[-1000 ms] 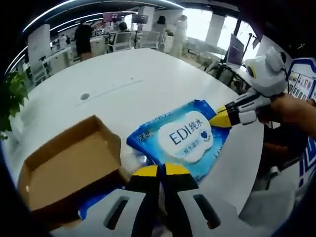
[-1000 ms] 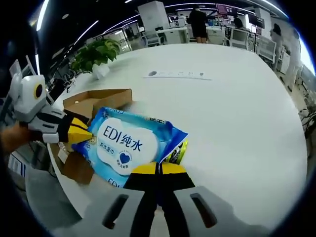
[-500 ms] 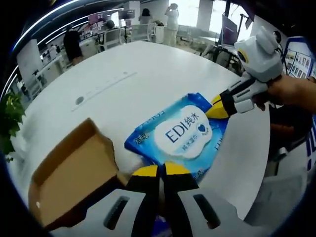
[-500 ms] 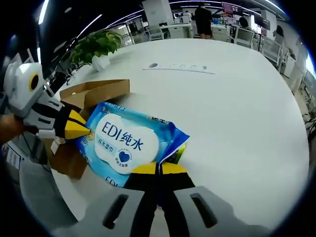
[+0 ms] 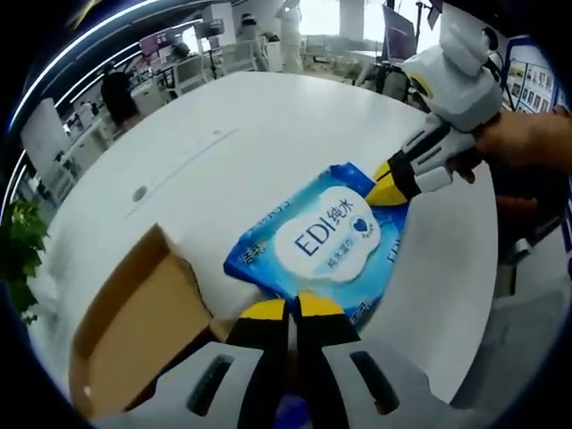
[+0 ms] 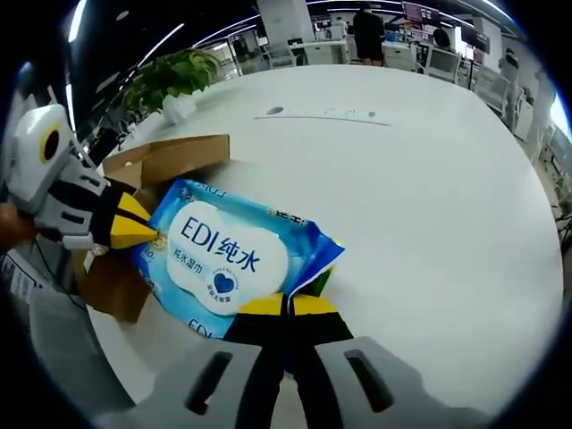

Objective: Operate the shoe box by opening the lid, removing the specified soft item, and placing it in the target area until the item is outside and the box remains undamaged.

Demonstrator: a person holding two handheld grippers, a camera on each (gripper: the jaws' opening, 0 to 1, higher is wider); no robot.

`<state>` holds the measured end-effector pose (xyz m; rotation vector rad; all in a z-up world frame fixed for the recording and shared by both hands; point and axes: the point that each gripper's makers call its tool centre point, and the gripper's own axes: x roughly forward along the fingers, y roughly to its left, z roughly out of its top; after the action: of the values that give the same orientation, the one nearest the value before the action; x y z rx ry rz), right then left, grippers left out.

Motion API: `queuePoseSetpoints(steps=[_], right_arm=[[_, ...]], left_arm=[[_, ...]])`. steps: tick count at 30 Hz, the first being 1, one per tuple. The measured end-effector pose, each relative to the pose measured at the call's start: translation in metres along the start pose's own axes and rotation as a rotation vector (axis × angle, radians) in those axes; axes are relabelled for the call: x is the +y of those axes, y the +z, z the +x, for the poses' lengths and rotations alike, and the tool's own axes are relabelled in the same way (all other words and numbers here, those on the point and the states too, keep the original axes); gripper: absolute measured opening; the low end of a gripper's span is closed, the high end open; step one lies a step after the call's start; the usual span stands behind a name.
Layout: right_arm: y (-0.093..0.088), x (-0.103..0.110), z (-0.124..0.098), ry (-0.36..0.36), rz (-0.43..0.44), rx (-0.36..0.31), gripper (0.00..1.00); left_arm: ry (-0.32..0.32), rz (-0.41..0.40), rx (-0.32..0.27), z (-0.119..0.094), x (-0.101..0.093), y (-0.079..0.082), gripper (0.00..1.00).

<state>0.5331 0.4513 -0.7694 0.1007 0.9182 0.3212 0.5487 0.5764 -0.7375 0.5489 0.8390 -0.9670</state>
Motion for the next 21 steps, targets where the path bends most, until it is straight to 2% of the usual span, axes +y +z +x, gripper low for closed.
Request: queuePoseSetpoints(steps=[9, 21], right_arm=[[-0.0096, -0.0045, 0.0058, -0.013, -0.003, 0.017, 0.00], [-0.0096, -0.0049, 0.0094, -0.027, -0.003, 0.008, 0.00]], left_arm=[[-0.011, 0.029, 0.015, 0.0062, -0.0036, -0.0035, 0.00], [-0.003, 0.067, 0.026, 0.0067, -0.0023, -0.0065, 0.00]])
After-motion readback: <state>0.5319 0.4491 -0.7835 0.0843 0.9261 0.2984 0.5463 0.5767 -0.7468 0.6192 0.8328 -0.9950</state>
